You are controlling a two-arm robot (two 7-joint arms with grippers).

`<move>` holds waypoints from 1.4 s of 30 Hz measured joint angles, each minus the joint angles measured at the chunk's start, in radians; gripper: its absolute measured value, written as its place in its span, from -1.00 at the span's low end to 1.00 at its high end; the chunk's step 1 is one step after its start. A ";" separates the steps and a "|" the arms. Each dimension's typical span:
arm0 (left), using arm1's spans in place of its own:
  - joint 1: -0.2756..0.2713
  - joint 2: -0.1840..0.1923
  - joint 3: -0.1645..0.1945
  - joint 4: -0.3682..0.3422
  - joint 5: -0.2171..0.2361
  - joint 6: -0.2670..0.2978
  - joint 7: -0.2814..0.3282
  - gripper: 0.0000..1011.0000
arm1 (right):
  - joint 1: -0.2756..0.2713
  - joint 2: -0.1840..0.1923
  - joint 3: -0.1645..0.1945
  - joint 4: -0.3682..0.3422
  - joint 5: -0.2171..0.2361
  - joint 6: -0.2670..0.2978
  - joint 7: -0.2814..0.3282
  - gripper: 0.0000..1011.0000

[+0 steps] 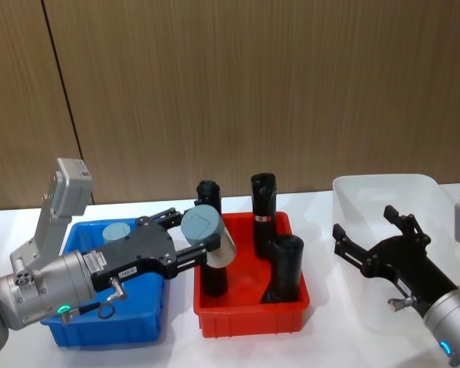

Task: Pick the cotton swabs from the blue box and place them into the white box.

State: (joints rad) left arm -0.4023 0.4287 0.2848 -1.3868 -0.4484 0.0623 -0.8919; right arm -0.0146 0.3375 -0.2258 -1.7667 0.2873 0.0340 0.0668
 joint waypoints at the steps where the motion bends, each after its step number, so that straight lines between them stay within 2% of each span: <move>1: 0.001 0.001 0.000 0.000 -0.001 -0.001 0.000 0.33 | 0.000 0.000 0.000 0.000 0.000 0.000 0.000 0.98; 14: 0.010 0.009 0.003 0.001 -0.010 -0.010 0.000 0.33 | -0.001 0.001 0.000 -0.001 0.000 -0.003 0.005 0.98; 22: 0.013 0.011 0.003 0.001 -0.012 -0.012 0.000 0.33 | -0.004 0.009 0.004 -0.007 0.003 -0.009 0.036 0.98; 30: 0.014 0.012 0.004 0.001 -0.013 -0.013 0.000 0.33 | -0.003 0.029 0.014 -0.018 0.019 0.002 0.100 0.98; 42: 0.015 0.013 0.004 0.001 -0.014 -0.014 0.000 0.33 | 0.021 0.055 0.021 -0.024 0.029 0.052 0.223 0.98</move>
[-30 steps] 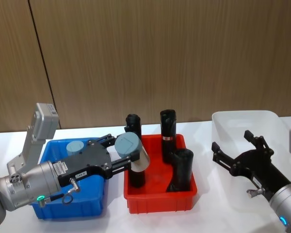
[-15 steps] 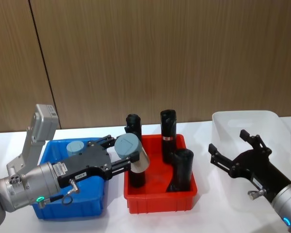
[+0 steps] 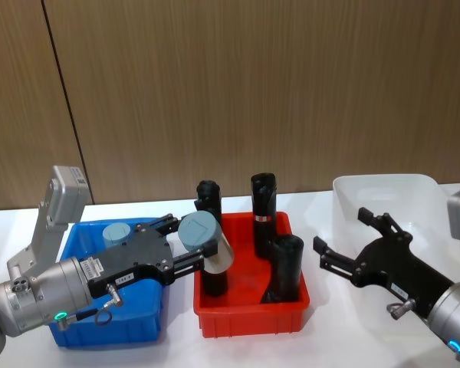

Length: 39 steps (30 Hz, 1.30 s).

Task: Pick the cotton swabs from the blue box and place them into the white box.

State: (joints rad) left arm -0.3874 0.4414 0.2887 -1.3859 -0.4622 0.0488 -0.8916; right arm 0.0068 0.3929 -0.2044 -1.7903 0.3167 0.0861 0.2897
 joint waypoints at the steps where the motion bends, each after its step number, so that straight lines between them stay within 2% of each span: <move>1: 0.000 0.000 0.000 0.000 0.000 0.000 0.000 0.33 | 0.002 0.001 0.000 0.001 -0.001 0.005 0.011 0.98; 11: 0.000 0.000 0.000 0.000 0.000 0.000 0.000 0.33 | 0.047 -0.001 -0.017 0.028 -0.041 0.050 0.129 0.98; 21: 0.000 0.000 0.000 0.000 0.000 0.000 0.000 0.33 | 0.099 -0.029 -0.049 0.071 -0.097 0.076 0.219 0.98; 29: 0.000 0.000 0.000 0.000 0.000 0.000 0.000 0.33 | 0.133 -0.055 -0.072 0.105 -0.133 0.081 0.255 0.98; 39: 0.000 0.000 0.000 0.000 0.000 0.000 0.000 0.33 | 0.173 -0.090 -0.098 0.148 -0.168 0.072 0.270 0.98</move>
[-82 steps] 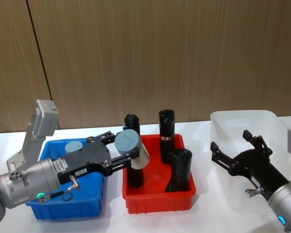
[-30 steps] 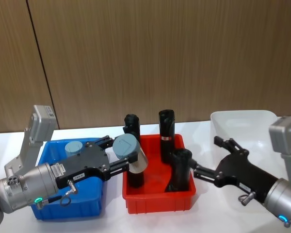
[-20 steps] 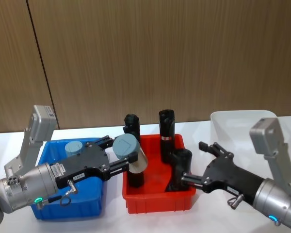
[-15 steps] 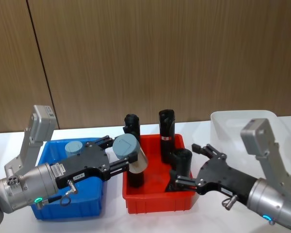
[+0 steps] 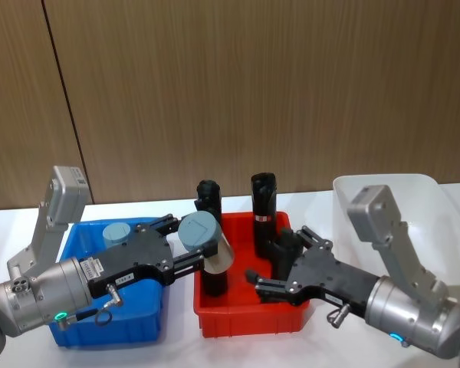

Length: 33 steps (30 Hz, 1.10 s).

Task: Pick the cotton swabs from the blue box and place them into the white box.

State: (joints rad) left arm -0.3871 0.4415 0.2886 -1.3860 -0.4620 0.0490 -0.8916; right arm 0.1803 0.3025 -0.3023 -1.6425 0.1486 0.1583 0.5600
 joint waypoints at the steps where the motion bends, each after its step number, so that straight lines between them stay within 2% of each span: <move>1: 0.000 0.000 0.000 0.000 0.000 0.000 0.000 0.33 | 0.005 -0.005 -0.004 0.005 -0.005 -0.002 0.002 0.98; 24: 0.000 0.000 0.000 0.000 0.000 0.000 0.000 0.33 | 0.067 -0.072 -0.062 0.066 -0.080 -0.032 0.028 0.98; 33: 0.000 0.000 0.000 0.000 0.000 0.000 0.000 0.33 | 0.086 -0.092 -0.078 0.091 -0.092 -0.050 0.033 0.98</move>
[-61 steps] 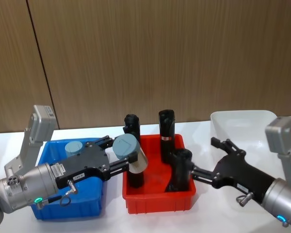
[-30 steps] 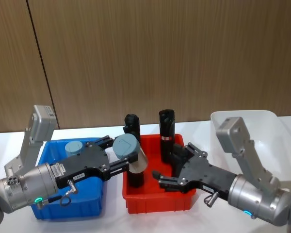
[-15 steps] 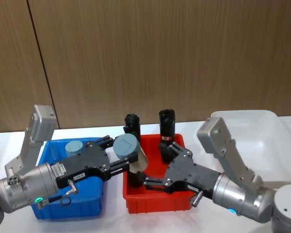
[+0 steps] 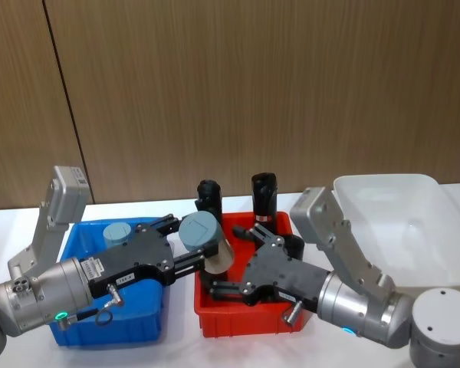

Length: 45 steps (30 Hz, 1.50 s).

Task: Pick the cotton swabs from the blue box and place them into the white box.

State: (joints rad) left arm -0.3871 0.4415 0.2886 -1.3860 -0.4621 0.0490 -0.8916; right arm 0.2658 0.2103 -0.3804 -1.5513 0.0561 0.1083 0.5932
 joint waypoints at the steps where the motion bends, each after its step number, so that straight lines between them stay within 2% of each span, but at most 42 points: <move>1: 0.000 0.000 0.000 0.000 0.000 0.000 0.000 0.33 | 0.004 -0.004 -0.003 0.005 -0.003 -0.004 0.001 0.98; 21: 0.000 0.000 0.000 0.000 0.000 0.000 0.000 0.33 | 0.031 -0.036 -0.032 0.052 -0.032 -0.057 -0.014 0.98; 45: 0.000 0.000 0.000 0.000 0.000 0.000 0.000 0.33 | 0.040 -0.052 -0.062 0.081 -0.101 -0.122 -0.067 0.98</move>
State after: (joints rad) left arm -0.3871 0.4414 0.2886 -1.3860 -0.4620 0.0490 -0.8916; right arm 0.3056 0.1578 -0.4424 -1.4700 -0.0452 -0.0135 0.5263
